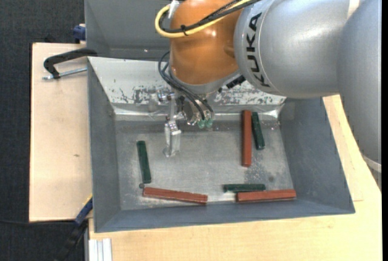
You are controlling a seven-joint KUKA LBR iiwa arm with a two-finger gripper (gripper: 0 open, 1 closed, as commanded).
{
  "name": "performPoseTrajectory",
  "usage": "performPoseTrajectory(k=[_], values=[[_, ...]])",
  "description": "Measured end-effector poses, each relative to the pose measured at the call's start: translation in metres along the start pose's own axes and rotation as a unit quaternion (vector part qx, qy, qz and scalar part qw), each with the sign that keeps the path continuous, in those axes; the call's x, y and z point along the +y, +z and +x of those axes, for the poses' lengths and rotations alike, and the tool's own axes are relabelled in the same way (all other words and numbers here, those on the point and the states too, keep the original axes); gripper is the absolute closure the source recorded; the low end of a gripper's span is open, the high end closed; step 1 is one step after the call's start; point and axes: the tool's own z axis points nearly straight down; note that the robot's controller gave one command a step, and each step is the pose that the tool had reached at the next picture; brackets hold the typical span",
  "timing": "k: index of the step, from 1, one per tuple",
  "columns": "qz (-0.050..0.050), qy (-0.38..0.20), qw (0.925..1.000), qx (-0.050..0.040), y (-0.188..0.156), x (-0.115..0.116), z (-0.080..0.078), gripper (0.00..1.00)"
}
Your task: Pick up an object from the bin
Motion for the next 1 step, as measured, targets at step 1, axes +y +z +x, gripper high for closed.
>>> performPoseTrajectory(k=[1], values=[[-0.001,-0.124,0.9923,0.0039,0.0456,0.0092,0.0154,0.00]])
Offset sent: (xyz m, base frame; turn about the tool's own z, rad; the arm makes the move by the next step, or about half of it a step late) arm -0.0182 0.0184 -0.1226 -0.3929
